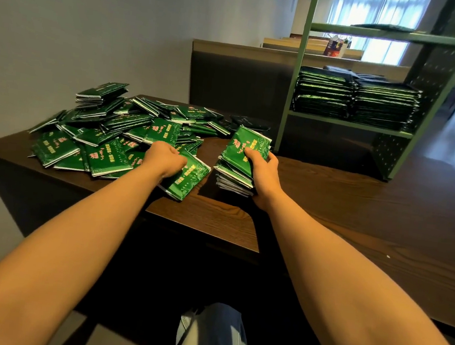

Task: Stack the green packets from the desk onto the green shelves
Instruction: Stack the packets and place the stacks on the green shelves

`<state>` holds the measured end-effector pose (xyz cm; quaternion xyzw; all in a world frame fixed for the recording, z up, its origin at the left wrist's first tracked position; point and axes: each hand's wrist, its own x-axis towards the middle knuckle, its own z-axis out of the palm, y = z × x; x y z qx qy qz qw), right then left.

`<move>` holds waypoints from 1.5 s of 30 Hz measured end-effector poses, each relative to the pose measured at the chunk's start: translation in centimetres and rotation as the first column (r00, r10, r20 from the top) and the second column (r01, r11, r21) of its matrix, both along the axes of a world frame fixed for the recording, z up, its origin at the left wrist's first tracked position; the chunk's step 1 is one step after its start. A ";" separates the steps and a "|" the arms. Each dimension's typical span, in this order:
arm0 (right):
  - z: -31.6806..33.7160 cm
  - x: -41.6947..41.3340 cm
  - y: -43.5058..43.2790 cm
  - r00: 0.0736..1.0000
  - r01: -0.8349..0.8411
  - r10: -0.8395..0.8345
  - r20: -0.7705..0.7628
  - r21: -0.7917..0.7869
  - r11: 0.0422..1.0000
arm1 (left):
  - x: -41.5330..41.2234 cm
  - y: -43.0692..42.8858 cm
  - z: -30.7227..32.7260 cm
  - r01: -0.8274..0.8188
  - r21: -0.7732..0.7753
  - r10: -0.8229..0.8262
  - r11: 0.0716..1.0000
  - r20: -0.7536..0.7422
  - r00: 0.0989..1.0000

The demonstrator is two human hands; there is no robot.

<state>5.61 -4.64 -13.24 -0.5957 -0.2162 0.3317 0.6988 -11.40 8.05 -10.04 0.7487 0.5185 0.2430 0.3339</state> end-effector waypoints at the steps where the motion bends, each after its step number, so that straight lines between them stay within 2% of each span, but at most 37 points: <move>1: 0.1 0.1 0.0 1.000 0.001 -0.001 -0.021 -0.001 1.000 | 0.1 -0.1 0.2 -0.005 -0.073 0.011 0.997 0.088 0.996; 3: -0.1 0.3 0.2 0.994 -0.029 0.028 -0.108 -0.008 1.000 | 0.1 -0.6 0.6 -0.004 -0.185 0.046 0.983 0.222 0.974; 7: 0.2 0.7 -0.2 0.969 -0.035 0.045 -0.245 0.044 0.998 | 0.9 -2.1 0.4 0.027 -0.296 0.089 0.955 0.373 0.923; 12: 1.0 0.0 -0.3 0.965 -0.100 0.107 -0.238 0.043 0.994 | 2.7 -4.3 0.9 0.125 -0.348 0.030 0.929 0.407 0.913; 17: 1.6 -0.7 -0.8 0.971 -0.150 0.156 -0.179 0.050 0.987 | 4.3 -5.5 1.8 0.175 -0.457 0.091 0.872 0.502 0.860; 20: 2.0 -0.6 -1.5 0.964 -0.183 0.197 -0.179 0.093 0.979 | 5.1 -6.5 2.4 0.365 -0.494 0.028 0.789 0.622 0.783; 23: 2.2 0.1 -2.8 0.963 -0.193 0.205 -0.174 0.085 0.978 | 6.2 -7.4 2.7 0.465 -0.470 -0.048 0.751 0.662 0.748; 27: 3.1 1.1 -4.5 0.986 -0.136 0.142 -0.083 0.073 0.988 | 7.8 -8.4 2.6 0.537 -0.362 -0.240 0.762 0.612 0.754; 30: 3.3 3.0 -5.6 0.998 -0.066 0.066 0.001 0.026 0.997 | 9.3 -9.3 2.8 0.565 -0.360 -0.302 0.743 0.572 0.762; 37: 4.3 5.5 -9.4 0.981 -0.002 0.005 0.196 -0.015 1.000 | 13.5 -12.7 2.8 0.579 -0.376 -0.286 0.723 0.600 0.747; 43: 2.7 6.6 -11.7 0.976 0.036 -0.031 0.215 -0.022 0.999 | 15.0 -15.6 0.4 0.674 -0.336 -0.228 0.658 0.764 0.604; 45: 2.4 6.4 -12.1 0.977 0.018 -0.013 0.214 -0.023 1.000 | 15.4 -16.0 -0.5 0.682 -0.278 -0.247 0.676 0.786 0.566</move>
